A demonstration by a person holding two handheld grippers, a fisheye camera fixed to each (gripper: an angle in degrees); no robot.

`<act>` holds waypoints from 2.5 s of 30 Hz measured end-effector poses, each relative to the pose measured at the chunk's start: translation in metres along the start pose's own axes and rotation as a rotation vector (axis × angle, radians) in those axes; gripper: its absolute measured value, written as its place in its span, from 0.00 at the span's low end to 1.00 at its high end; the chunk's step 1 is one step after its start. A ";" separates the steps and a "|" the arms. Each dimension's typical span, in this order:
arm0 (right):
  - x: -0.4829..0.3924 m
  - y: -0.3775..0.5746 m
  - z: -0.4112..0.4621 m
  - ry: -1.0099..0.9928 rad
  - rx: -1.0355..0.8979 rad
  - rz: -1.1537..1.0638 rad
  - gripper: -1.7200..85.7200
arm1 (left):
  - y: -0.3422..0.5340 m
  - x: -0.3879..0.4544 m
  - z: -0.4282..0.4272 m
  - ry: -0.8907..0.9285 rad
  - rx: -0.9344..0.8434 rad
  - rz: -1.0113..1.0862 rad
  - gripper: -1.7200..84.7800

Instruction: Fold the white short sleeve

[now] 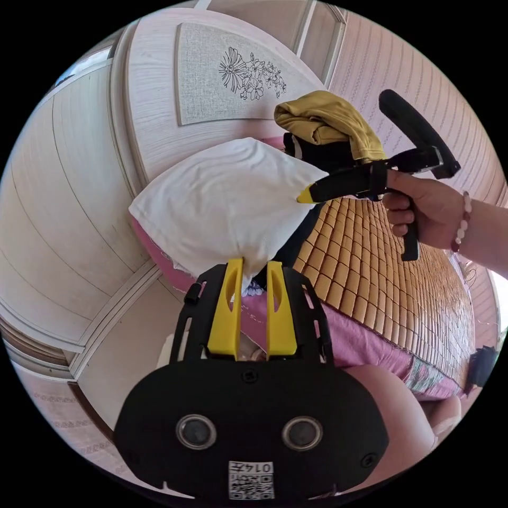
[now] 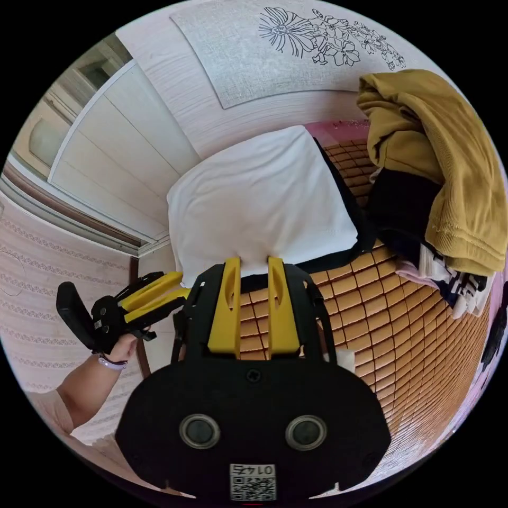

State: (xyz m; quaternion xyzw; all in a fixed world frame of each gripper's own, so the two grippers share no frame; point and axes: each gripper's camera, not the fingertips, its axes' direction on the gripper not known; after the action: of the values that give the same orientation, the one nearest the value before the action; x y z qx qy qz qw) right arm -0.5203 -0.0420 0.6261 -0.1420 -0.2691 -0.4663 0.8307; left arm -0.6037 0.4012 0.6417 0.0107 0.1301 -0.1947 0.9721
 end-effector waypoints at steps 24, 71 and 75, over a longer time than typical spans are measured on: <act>0.122 0.379 -0.140 0.167 0.012 0.433 0.07 | 0.021 0.266 -0.116 0.572 0.042 0.645 0.08; 0.088 0.813 -0.267 0.010 0.643 1.147 0.02 | -0.008 0.412 -0.081 0.207 -0.656 0.870 0.06; 0.063 0.853 -0.284 0.032 0.655 1.123 0.02 | -0.035 0.407 -0.141 0.198 -0.523 0.964 0.04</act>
State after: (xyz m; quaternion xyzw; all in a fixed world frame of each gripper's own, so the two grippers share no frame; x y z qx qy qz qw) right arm 0.3213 0.2230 0.4438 0.0067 -0.2697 0.1429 0.9523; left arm -0.2894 0.2263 0.4019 -0.1543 0.2451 0.3125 0.9047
